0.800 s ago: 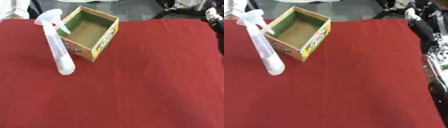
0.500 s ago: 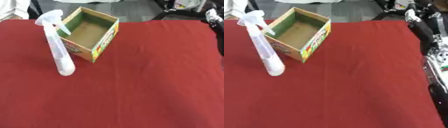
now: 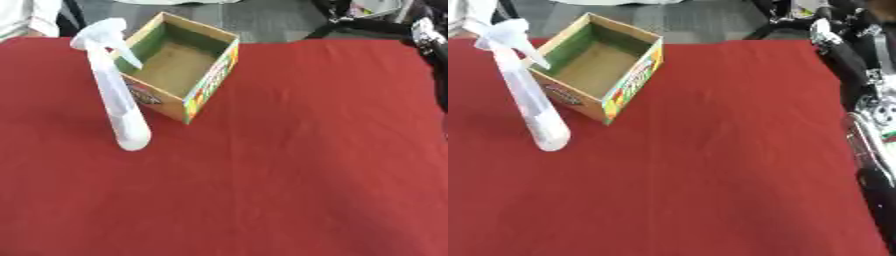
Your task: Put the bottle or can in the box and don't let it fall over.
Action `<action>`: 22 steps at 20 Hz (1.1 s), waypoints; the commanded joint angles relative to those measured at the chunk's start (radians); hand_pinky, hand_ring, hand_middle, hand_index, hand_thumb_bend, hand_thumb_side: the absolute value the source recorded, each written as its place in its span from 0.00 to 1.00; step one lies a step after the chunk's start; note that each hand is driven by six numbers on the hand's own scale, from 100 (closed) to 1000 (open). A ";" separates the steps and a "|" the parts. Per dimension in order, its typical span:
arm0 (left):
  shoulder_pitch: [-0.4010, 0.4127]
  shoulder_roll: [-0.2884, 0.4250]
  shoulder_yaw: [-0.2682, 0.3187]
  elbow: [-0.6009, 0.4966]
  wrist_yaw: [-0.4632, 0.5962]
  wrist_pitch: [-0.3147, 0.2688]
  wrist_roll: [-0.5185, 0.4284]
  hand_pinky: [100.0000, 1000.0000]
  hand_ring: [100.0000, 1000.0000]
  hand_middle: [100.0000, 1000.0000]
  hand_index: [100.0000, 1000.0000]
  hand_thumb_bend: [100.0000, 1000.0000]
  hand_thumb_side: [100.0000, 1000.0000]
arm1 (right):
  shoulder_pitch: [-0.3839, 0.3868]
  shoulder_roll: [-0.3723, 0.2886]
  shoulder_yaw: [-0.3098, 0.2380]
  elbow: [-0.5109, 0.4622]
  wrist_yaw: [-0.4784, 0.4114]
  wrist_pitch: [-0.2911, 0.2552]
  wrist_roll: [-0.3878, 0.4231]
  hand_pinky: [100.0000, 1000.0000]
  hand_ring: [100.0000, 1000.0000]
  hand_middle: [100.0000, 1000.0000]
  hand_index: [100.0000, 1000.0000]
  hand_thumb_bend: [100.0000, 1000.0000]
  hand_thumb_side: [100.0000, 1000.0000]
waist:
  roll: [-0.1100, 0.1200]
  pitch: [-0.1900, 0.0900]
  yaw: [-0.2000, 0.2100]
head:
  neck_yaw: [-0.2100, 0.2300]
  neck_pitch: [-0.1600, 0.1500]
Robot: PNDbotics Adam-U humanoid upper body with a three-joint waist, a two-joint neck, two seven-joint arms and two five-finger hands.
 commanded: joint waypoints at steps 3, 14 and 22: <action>-0.004 0.212 -0.027 -0.016 -0.030 0.002 -0.039 0.63 0.70 0.73 0.72 0.00 0.53 | -0.002 -0.029 -0.003 -0.010 -0.001 0.003 0.001 0.76 0.76 0.72 0.82 0.00 0.26 | 0.008 -0.019 0.002 | -0.009 0.000; -0.041 0.607 -0.117 0.043 -0.079 -0.008 -0.315 0.70 0.72 0.74 0.74 0.00 0.42 | 0.007 -0.036 0.005 -0.004 -0.001 0.010 0.009 0.76 0.76 0.72 0.82 0.00 0.27 | 0.016 -0.033 0.006 | -0.019 0.006; -0.151 0.689 -0.130 0.059 -0.094 -0.080 -0.762 0.75 0.76 0.76 0.77 0.00 0.53 | 0.015 -0.040 0.011 0.002 0.000 0.017 0.014 0.76 0.76 0.73 0.81 0.00 0.28 | 0.018 -0.041 0.010 | -0.020 0.018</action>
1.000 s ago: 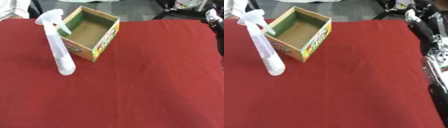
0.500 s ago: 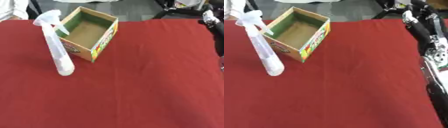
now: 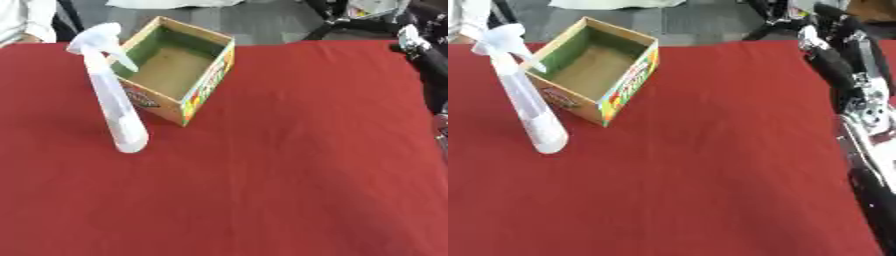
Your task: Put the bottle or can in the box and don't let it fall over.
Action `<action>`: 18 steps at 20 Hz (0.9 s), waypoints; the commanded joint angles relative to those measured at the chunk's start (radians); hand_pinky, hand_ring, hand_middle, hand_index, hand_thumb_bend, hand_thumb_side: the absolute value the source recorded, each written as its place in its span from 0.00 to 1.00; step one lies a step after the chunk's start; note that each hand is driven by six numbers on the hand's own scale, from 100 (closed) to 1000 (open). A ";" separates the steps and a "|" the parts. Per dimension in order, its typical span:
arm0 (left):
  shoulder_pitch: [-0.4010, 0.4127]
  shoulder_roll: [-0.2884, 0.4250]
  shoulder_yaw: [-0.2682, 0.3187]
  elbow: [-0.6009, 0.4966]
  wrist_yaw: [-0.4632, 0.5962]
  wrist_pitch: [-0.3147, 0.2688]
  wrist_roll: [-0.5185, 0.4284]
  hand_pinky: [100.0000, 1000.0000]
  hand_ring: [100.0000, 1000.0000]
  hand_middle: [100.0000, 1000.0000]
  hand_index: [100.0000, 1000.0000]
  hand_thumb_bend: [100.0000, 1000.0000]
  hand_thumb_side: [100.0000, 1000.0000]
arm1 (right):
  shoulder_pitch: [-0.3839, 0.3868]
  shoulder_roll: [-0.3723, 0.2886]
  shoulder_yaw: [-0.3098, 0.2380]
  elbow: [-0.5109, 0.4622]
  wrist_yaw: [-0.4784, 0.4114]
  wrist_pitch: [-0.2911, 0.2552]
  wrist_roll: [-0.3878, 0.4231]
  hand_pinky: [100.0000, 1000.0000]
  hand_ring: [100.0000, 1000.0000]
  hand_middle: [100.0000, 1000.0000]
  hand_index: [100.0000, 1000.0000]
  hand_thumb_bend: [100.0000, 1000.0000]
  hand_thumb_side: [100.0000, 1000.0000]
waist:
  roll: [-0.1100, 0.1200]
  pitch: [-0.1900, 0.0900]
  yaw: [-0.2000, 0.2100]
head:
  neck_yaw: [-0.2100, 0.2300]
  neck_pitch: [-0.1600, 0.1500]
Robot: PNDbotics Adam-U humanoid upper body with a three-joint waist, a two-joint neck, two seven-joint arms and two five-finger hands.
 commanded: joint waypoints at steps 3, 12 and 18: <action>-0.079 0.071 -0.008 0.032 0.028 -0.029 -0.197 0.75 0.76 0.76 0.77 0.00 0.55 | -0.012 -0.033 0.003 -0.004 0.001 0.011 0.010 0.76 0.76 0.72 0.81 0.00 0.28 | 0.002 -0.027 0.001 | 0.002 0.011; -0.227 0.052 -0.095 0.124 0.001 -0.005 -0.296 0.75 0.76 0.76 0.77 0.00 0.54 | -0.018 -0.035 0.011 -0.008 0.002 0.016 0.020 0.76 0.76 0.72 0.81 0.00 0.28 | -0.001 -0.034 -0.010 | 0.002 0.007; -0.311 0.014 -0.142 0.190 -0.035 0.015 -0.318 0.75 0.76 0.76 0.78 0.00 0.57 | -0.022 -0.033 0.012 -0.010 0.002 0.013 0.021 0.77 0.76 0.73 0.82 0.00 0.27 | 0.000 -0.029 -0.024 | -0.009 0.007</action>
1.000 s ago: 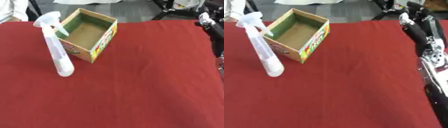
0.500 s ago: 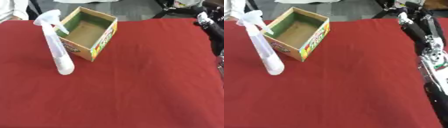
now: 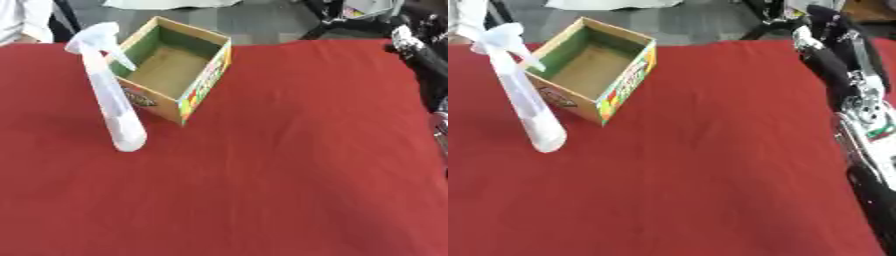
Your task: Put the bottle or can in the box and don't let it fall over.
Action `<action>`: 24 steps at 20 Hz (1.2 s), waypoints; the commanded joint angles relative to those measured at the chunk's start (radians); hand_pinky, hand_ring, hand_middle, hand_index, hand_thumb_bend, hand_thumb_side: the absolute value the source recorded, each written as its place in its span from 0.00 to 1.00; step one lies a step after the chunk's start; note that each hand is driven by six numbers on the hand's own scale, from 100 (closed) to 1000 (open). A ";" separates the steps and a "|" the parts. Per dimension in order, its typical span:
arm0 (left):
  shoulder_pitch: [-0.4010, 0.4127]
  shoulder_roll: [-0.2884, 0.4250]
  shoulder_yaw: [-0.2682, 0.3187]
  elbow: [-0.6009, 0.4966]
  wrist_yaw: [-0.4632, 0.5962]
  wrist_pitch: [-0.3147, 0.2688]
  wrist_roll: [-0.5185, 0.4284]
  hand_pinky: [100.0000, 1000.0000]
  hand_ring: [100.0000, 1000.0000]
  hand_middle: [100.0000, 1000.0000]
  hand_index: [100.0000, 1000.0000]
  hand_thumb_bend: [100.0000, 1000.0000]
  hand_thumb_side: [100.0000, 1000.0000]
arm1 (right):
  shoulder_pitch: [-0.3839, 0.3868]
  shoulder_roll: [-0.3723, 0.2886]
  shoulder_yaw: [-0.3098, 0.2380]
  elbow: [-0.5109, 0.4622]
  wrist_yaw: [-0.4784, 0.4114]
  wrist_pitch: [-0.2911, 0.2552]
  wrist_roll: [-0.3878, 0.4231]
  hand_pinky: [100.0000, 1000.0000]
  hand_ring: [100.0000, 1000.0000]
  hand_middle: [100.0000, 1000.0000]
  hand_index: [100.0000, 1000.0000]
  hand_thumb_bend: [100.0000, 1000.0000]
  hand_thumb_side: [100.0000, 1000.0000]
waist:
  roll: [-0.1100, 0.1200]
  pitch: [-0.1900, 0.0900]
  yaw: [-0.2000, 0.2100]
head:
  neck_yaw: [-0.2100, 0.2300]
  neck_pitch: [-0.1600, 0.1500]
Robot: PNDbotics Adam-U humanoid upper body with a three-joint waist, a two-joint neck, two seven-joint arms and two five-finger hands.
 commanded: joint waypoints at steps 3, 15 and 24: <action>-0.063 -0.003 -0.025 0.053 -0.031 0.013 -0.012 0.75 0.76 0.76 0.78 0.00 0.57 | -0.019 -0.030 -0.005 -0.015 0.000 -0.006 -0.004 0.77 0.77 0.73 0.82 0.00 0.28 | 0.004 -0.012 -0.009 | -0.004 -0.006; -0.195 -0.082 -0.108 0.151 -0.115 0.025 -0.045 0.75 0.76 0.76 0.78 0.00 0.56 | -0.027 -0.026 0.006 -0.012 -0.005 -0.006 0.004 0.77 0.76 0.73 0.82 0.00 0.30 | 0.005 0.002 -0.033 | 0.008 -0.030; -0.293 -0.158 -0.124 0.249 -0.164 0.015 -0.072 0.75 0.77 0.77 0.78 0.00 0.56 | -0.030 -0.022 0.011 -0.008 -0.004 -0.003 0.008 0.77 0.76 0.73 0.82 0.00 0.31 | 0.009 0.012 -0.044 | 0.028 -0.041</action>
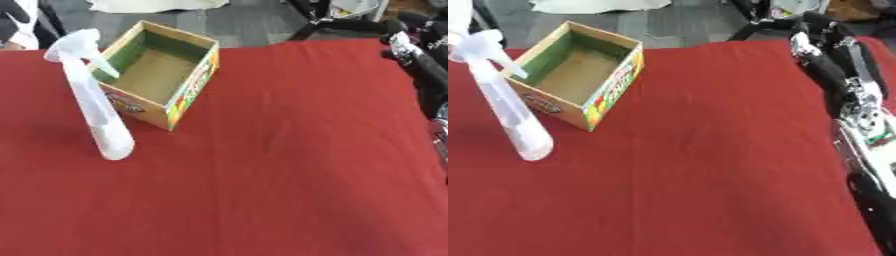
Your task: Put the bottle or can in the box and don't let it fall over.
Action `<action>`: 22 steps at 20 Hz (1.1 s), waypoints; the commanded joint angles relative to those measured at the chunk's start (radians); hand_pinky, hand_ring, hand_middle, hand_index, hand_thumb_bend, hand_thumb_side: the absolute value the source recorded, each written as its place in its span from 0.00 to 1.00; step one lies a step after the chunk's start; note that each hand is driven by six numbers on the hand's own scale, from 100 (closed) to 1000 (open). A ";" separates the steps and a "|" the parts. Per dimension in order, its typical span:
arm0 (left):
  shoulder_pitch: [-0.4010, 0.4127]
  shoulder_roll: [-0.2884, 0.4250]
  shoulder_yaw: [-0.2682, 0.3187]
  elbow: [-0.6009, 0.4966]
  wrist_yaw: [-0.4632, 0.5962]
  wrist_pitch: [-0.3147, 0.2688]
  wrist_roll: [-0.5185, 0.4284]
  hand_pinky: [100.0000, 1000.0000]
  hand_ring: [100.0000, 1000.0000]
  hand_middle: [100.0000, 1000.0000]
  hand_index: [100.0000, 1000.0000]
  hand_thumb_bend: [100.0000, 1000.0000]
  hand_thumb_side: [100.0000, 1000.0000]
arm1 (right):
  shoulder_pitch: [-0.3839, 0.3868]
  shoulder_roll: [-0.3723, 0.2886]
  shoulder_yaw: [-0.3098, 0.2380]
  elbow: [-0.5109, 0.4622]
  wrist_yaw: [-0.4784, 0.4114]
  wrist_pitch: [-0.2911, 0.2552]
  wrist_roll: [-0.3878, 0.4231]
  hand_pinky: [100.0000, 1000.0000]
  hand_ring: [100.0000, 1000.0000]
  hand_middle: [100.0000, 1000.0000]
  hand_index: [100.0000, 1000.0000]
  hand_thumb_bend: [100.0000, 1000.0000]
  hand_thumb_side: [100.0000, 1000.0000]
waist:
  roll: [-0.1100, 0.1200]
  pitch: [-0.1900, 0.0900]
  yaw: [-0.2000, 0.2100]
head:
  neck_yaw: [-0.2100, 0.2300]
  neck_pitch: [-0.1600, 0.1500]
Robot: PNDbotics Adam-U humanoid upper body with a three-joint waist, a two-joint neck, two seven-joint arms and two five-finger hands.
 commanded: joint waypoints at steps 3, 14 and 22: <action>-0.058 -0.018 -0.008 0.041 -0.024 -0.009 -0.017 0.76 0.77 0.77 0.78 0.00 0.57 | -0.020 -0.020 -0.001 -0.007 -0.004 -0.001 0.005 0.77 0.76 0.73 0.82 0.00 0.31 | 0.005 -0.011 -0.002 | 0.007 -0.020; -0.118 -0.069 -0.069 0.107 -0.074 -0.027 -0.060 0.76 0.77 0.77 0.79 0.00 0.56 | -0.023 -0.011 0.004 -0.002 -0.005 -0.001 0.012 0.77 0.76 0.73 0.82 0.00 0.32 | 0.005 -0.005 -0.010 | 0.007 -0.032; -0.128 -0.084 -0.058 0.148 -0.091 -0.030 -0.043 0.76 0.78 0.78 0.79 0.03 0.56 | -0.023 -0.008 0.006 -0.002 -0.004 -0.001 0.015 0.77 0.76 0.73 0.82 0.00 0.33 | 0.002 0.004 -0.012 | 0.011 -0.036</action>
